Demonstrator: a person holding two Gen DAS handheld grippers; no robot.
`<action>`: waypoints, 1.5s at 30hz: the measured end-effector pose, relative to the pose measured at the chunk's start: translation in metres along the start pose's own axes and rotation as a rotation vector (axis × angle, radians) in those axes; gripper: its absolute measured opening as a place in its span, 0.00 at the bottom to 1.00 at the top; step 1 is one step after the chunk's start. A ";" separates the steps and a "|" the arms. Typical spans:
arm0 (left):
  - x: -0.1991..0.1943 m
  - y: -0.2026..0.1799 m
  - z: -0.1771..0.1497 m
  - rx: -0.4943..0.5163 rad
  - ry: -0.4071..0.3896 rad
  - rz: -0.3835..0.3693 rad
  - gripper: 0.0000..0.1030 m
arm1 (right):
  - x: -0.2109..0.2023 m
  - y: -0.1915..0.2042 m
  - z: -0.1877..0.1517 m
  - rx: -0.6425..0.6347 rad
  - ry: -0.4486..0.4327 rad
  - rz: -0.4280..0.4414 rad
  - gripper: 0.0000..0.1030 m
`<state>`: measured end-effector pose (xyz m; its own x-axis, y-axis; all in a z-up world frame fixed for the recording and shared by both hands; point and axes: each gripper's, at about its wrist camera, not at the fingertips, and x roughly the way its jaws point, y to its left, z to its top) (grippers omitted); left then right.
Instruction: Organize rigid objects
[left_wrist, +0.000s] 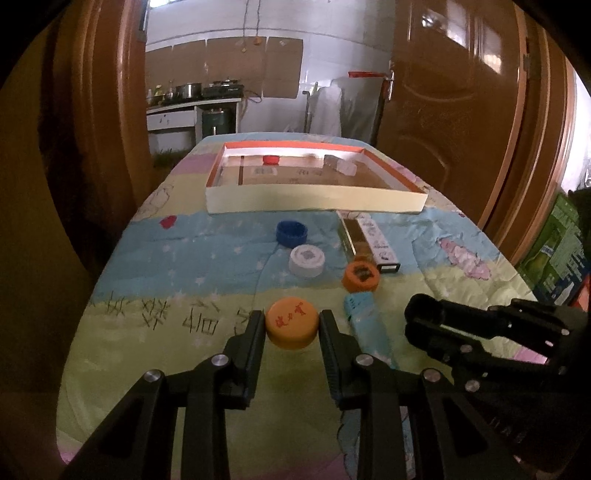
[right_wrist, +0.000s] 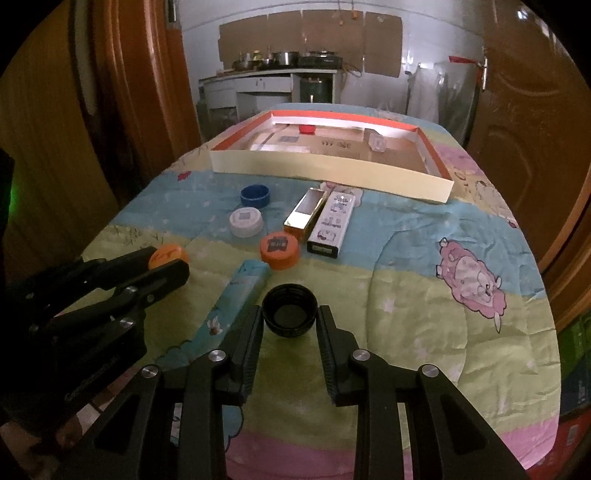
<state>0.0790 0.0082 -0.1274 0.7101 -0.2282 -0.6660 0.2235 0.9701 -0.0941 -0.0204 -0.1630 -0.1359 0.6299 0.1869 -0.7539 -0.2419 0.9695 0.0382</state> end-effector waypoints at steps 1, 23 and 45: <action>0.000 -0.001 0.003 0.000 -0.001 -0.003 0.29 | 0.000 0.000 0.001 0.001 -0.002 0.001 0.29; 0.025 -0.005 0.047 -0.006 0.006 -0.033 0.29 | 0.021 -0.028 0.040 0.053 0.000 0.020 0.29; 0.051 -0.002 0.092 -0.006 0.013 -0.021 0.29 | 0.044 -0.046 0.083 0.067 0.003 0.035 0.29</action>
<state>0.1762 -0.0128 -0.0930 0.6967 -0.2479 -0.6732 0.2348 0.9655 -0.1126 0.0801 -0.1865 -0.1167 0.6200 0.2207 -0.7529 -0.2136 0.9709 0.1087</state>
